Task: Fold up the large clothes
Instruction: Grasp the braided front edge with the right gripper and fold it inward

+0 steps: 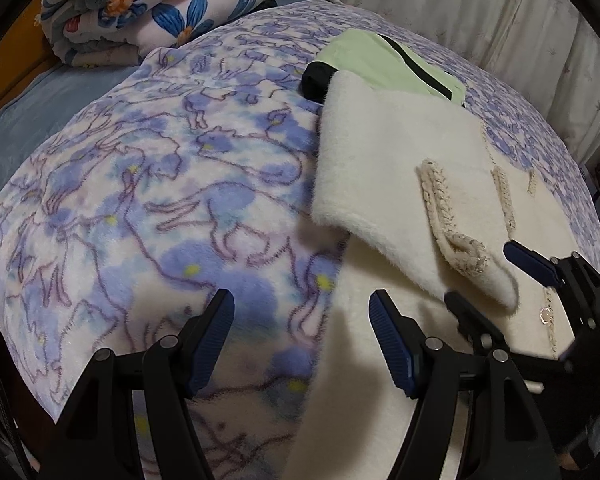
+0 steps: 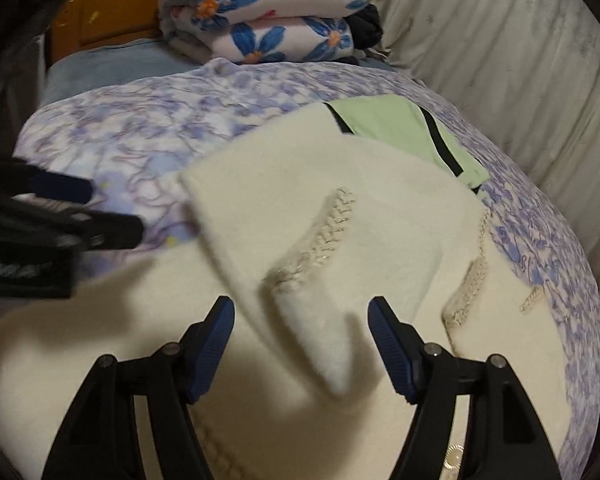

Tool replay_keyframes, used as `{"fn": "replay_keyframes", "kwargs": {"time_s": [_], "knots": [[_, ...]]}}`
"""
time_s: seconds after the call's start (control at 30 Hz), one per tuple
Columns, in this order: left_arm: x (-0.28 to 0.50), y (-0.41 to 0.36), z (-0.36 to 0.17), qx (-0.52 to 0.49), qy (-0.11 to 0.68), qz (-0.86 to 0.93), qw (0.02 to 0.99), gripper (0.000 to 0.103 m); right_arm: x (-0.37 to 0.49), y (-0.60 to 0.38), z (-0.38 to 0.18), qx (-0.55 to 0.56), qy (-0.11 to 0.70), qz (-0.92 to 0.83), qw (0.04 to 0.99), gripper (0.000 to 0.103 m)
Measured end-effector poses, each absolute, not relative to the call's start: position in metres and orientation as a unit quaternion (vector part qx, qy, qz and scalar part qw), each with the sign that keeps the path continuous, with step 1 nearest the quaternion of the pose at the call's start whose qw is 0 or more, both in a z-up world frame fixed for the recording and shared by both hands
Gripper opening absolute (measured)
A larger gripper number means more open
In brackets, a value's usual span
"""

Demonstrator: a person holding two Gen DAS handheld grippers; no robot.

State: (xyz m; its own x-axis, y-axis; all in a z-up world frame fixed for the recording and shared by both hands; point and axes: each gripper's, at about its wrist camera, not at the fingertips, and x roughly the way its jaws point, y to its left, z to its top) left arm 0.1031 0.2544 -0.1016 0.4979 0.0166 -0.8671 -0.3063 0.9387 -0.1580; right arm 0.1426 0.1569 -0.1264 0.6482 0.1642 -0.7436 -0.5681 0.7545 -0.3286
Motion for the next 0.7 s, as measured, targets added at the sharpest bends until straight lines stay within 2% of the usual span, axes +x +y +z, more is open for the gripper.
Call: {"fn": "replay_keyframes", "kwargs": {"time_s": [0.03,0.1,0.13,0.23,0.4,0.47,0.57,0.7], "knots": [[0.103,0.255,-0.103,-0.148,0.493,0.097,0.852,0.068,0.148,0.157,-0.129,-0.281,0.369,0.2,0.863,0.067],[0.103,0.257,-0.105,-0.15,0.495,0.1,0.85,0.068,0.161,0.154,-0.133,-0.272,0.392,0.192,0.858,0.035],[0.104,0.258,-0.105,-0.15,0.496,0.101,0.849,0.068,0.167,0.151,-0.132,-0.261,0.4,0.192,0.857,0.009],[0.103,0.259,-0.106,-0.152,0.497,0.103,0.848,0.068,0.178,0.132,-0.1,-0.198,0.39,0.202,0.876,0.008],[0.103,0.253,-0.101,-0.145,0.489,0.098,0.855,0.068,0.191,0.053,-0.012,-0.072,0.297,0.145,0.941,0.008],[0.104,0.249,-0.098,-0.144,0.485,0.09,0.858,0.068,0.195,0.019,0.001,-0.032,0.281,0.119,0.952,0.008],[0.109,0.24,-0.095,-0.135,0.481,0.074,0.863,0.068,0.209,-0.036,-0.008,0.006,0.294,0.055,0.954,0.009],[0.121,0.23,-0.092,-0.124,0.48,0.051,0.867,0.068,0.227,-0.095,-0.069,0.061,0.4,0.016,0.914,0.017]]}}
